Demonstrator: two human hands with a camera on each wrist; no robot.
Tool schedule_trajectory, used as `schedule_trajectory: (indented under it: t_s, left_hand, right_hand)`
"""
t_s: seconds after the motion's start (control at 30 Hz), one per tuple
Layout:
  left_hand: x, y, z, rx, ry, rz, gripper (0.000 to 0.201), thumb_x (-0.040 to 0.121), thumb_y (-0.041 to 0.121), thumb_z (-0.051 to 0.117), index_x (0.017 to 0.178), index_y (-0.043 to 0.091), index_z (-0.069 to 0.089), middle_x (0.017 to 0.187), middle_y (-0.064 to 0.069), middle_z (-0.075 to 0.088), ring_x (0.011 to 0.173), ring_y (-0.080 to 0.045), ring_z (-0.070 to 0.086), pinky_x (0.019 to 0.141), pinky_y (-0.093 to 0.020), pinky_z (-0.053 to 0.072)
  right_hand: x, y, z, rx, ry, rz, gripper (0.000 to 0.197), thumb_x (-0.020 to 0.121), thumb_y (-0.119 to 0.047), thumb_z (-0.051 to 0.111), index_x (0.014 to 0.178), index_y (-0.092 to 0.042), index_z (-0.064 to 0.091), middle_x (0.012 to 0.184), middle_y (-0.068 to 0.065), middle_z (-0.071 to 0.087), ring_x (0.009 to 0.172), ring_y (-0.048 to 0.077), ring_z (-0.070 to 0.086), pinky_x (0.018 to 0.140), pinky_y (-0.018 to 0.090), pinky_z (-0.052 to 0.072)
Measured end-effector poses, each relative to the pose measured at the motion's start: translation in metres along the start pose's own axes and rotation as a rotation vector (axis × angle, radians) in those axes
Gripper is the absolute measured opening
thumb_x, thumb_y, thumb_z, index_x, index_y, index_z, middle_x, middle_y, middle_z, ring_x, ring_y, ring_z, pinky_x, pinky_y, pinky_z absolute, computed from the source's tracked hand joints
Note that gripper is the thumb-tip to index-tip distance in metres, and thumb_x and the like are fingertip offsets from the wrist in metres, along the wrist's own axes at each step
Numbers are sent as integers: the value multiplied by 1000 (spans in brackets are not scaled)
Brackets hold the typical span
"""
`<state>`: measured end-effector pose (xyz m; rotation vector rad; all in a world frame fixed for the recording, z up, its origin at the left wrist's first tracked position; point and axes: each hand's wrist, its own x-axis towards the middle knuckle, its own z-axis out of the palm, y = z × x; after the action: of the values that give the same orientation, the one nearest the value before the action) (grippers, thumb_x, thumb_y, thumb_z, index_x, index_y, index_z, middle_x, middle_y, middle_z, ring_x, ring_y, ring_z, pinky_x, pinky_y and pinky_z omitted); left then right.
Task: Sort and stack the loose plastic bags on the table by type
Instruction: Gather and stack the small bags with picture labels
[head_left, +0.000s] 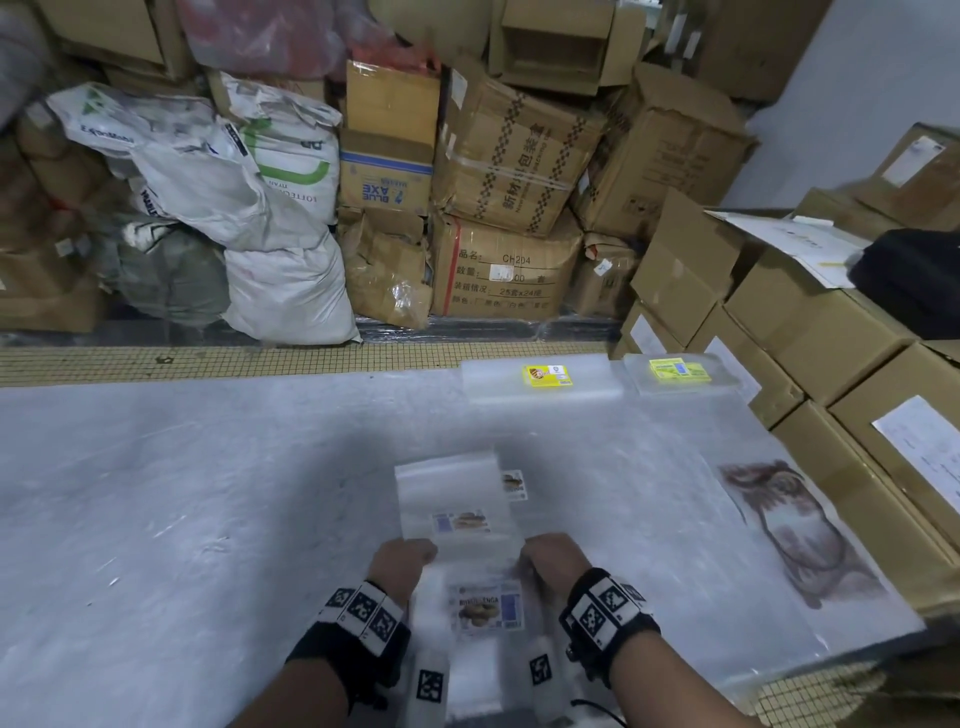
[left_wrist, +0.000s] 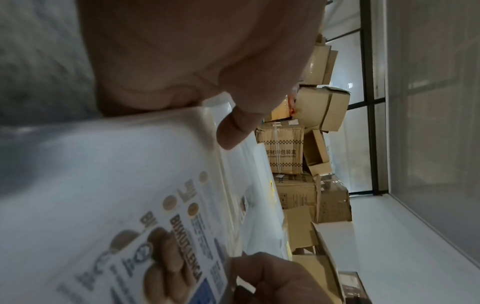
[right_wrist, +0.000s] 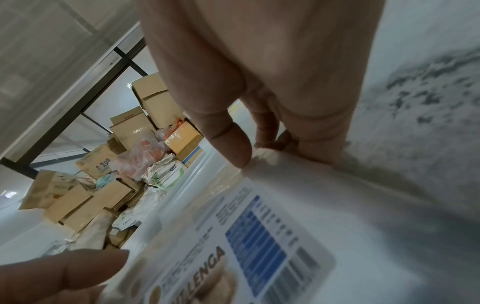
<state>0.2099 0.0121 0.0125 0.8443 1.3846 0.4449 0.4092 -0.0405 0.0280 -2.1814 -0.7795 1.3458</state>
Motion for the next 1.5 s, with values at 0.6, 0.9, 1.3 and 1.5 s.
schedule_trajectory:
  t_s: [0.6,0.9,1.3,1.5]
  left_hand:
    - [-7,-19,-48,-33,-17,139,37,82,-11,53,114,7,46,104,-15,60,93,-25,59,72,-30,49]
    - [-7,-18,-42,-180,-86,228,60,69,-10,72,117,14,45,112,-16,64,106,-32,62,86,-44,55]
    - [20,19,43,281,96,301,64,83,13,65,137,22,31,120,-9,58,100,-23,55,89,-36,49]
    - [15,13,63,704,270,204,64,81,34,54,137,30,24,137,-3,24,127,-30,25,110,-42,24]
  right_hand:
    - [-26,-18,62,135,-13,-20,21,86,-6,49,104,-4,59,109,11,65,98,27,60,87,37,53]
    - [-25,-16,51,305,-159,-99,41,83,-6,52,118,-27,53,111,9,70,107,32,63,97,51,51]
    - [18,-11,-9,10,177,-206,27,81,-11,47,103,-26,52,98,5,66,85,23,65,79,46,58]
    - [53,0,-15,-330,241,-120,42,79,-25,47,119,-15,54,116,13,55,102,32,56,85,37,50]
